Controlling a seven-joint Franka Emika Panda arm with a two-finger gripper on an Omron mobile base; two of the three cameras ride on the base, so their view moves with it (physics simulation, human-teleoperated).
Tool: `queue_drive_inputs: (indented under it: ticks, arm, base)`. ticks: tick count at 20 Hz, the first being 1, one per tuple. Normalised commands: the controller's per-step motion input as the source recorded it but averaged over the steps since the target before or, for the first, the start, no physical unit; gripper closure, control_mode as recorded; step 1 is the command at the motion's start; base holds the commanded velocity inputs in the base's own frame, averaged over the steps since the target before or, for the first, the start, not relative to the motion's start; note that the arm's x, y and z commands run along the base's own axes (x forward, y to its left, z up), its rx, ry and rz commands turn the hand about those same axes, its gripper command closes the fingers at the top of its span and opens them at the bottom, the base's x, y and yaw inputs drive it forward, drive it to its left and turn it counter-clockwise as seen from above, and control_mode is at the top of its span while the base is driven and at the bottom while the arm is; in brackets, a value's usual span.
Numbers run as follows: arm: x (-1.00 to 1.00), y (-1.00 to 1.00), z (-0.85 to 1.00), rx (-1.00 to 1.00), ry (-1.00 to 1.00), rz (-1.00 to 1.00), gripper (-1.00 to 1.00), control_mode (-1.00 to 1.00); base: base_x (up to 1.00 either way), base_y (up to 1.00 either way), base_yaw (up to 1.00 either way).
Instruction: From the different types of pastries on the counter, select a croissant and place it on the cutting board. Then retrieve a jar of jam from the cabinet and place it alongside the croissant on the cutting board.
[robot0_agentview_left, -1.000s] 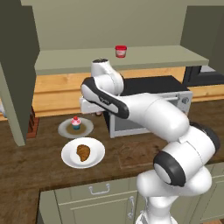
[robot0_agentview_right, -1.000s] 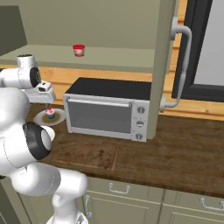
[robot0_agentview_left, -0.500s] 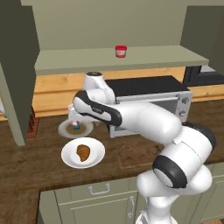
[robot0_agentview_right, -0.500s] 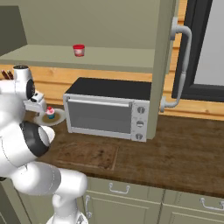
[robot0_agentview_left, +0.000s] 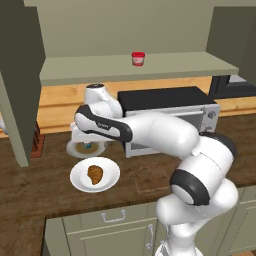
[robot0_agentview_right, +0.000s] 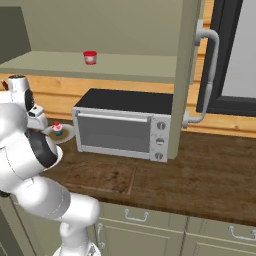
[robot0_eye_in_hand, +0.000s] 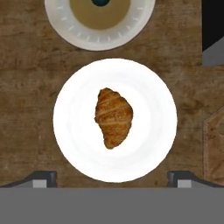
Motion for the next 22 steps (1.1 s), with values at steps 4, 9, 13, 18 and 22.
queue_drive_inputs:
  ticks: [4, 9, 13, 18, 22]
  arm:
    - [0.0, -0.12, -0.34, 0.0, 0.0, 0.0, -1.0, -1.0]
    - [0.0, -0.18, -0.32, 0.0, 0.0, 0.0, -1.0, -1.0]
    - [0.0, 0.02, -0.54, 0.0, 0.0, 0.0, -1.0, -1.0]
    - [0.0, 0.14, -0.58, -0.01, 0.0, 0.0, -1.0, -1.0]
    - [0.0, 0.19, -0.39, -0.02, 0.0, 0.0, -1.0, -1.0]
  base:
    - [0.0, 0.0, 0.0]
    - [0.0, 0.0, 0.0]
    - [0.0, 0.0, 0.0]
    - [0.0, 0.0, 0.0]
    - [0.0, 0.0, 0.0]
